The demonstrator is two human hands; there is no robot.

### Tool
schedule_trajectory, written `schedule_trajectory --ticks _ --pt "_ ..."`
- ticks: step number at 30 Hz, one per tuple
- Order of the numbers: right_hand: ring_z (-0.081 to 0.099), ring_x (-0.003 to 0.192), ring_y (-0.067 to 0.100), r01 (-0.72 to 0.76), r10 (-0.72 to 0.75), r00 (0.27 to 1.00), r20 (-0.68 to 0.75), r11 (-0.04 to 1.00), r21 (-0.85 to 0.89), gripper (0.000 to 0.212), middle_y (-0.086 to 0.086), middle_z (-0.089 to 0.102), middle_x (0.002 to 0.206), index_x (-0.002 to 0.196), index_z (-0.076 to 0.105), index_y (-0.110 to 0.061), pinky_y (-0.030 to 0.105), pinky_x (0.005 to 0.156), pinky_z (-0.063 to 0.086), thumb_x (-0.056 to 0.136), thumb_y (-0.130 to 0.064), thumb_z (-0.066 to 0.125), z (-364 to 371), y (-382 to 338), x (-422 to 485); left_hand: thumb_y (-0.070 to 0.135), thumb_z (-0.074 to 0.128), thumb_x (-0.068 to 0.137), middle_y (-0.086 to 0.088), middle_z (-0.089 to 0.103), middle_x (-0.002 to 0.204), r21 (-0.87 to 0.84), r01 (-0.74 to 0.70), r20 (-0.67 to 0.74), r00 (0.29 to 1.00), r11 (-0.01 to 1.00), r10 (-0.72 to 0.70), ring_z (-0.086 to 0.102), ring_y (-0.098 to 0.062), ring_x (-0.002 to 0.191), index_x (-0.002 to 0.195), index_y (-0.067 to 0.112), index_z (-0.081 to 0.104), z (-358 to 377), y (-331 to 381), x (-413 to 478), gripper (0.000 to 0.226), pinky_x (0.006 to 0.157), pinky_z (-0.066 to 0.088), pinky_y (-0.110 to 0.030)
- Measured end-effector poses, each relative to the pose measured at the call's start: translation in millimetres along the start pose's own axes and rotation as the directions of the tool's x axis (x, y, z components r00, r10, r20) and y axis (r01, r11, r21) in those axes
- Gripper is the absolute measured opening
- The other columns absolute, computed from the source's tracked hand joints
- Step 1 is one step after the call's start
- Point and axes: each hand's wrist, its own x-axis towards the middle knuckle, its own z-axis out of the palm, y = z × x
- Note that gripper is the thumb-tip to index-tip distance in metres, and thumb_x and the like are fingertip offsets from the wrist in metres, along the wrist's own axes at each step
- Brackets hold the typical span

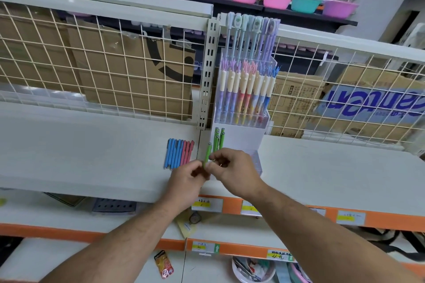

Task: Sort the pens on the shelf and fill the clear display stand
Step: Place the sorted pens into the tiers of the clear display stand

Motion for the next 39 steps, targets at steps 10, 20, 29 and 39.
schedule_trajectory --ticks 10,20,29,39 --pt "0.063 0.056 0.008 -0.089 0.094 0.987 -0.129 0.995 0.043 0.023 0.004 0.070 0.065 0.077 0.067 -0.011 0.033 0.059 0.054 0.093 -0.027 0.071 -23 -5 7 0.025 0.074 0.086 0.018 0.057 0.108 0.309 -0.067 -0.047 0.995 0.949 0.086 0.056 0.000 0.099 0.110 0.039 0.063 -26 -2 11 0.030 0.085 0.045 -0.019" --pt "0.067 0.068 0.027 -0.116 0.084 0.957 -0.279 0.988 -0.102 0.028 0.005 0.069 0.069 0.073 0.061 -0.018 0.046 0.066 0.059 0.093 -0.035 0.069 -39 2 28 0.049 0.078 0.076 -0.002 0.043 0.140 0.577 0.124 -0.195 0.981 0.807 -0.011 0.039 -0.021 0.128 0.144 0.023 0.036 -60 -50 31 0.085 0.103 0.036 -0.040" --pt "0.068 0.071 0.023 -0.140 0.100 0.969 -0.227 0.976 -0.167 0.025 0.003 0.069 0.071 0.076 0.064 -0.018 0.037 0.066 0.057 0.095 -0.034 0.067 -25 8 32 0.050 0.076 0.077 -0.002 0.044 0.141 0.544 0.117 -0.182 0.983 0.831 -0.019 0.039 -0.019 0.129 0.146 0.024 0.033 -62 -54 33 0.085 0.106 0.036 -0.040" --pt "0.067 0.070 0.021 -0.126 0.082 0.972 -0.219 0.973 -0.194 0.025 0.002 0.068 0.070 0.076 0.062 -0.019 0.041 0.069 0.058 0.095 -0.035 0.066 -19 7 36 0.051 0.074 0.076 0.003 0.047 0.137 0.569 0.094 -0.153 0.988 0.817 -0.007 0.042 -0.017 0.125 0.143 0.027 0.034 -60 -57 32 0.081 0.107 0.036 -0.040"
